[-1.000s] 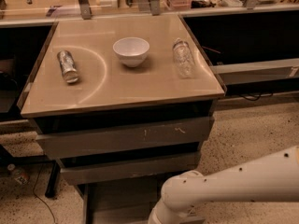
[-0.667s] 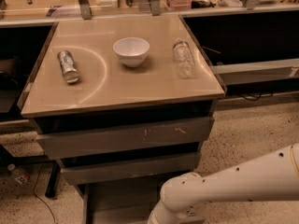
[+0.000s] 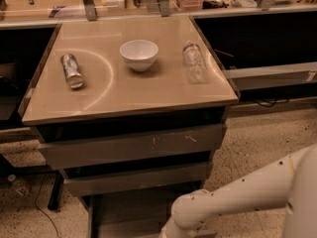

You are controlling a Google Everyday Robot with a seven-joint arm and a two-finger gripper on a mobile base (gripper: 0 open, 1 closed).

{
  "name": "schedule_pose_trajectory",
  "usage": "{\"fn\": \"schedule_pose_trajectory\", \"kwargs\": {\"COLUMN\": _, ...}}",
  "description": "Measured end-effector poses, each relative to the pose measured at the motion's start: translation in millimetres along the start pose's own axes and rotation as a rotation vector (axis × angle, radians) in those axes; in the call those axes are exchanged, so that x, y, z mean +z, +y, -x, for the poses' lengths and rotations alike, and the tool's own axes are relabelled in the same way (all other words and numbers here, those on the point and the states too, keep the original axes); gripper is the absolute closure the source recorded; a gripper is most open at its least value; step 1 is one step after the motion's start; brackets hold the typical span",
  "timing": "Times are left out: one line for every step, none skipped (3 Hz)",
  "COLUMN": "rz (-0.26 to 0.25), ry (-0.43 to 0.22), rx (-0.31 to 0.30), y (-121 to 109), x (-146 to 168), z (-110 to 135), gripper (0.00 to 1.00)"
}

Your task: Close bottom drawer

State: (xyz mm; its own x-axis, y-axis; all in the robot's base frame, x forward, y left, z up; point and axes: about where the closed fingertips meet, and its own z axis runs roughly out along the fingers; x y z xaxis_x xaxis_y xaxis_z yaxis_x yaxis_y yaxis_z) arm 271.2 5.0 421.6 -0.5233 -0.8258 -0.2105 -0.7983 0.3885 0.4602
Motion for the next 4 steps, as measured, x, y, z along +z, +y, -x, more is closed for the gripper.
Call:
{"fn": "schedule_pose_trajectory", "kwargs": {"rz": 0.001, "ry": 0.035, "rx": 0.093, "y": -46, "x": 57, "z": -21, "gripper": 1.00}}
{"fn": "schedule_pose_trajectory", "kwargs": {"rz": -0.004, "ry": 0.094, "rx": 0.179, "y": -81, "x": 97, "z": -49, "gripper": 1.00}}
{"fn": "schedule_pose_trajectory", "kwargs": {"rz": -0.005, "ry": 0.139, "rx": 0.226, "y": -103, "x": 123, "z": -61, "gripper": 1.00}}
{"fn": "schedule_pose_trajectory", "kwargs": {"rz": -0.002, "ry": 0.143, "rx": 0.232, "y": -105, "x": 127, "z": -63, "gripper": 1.00}}
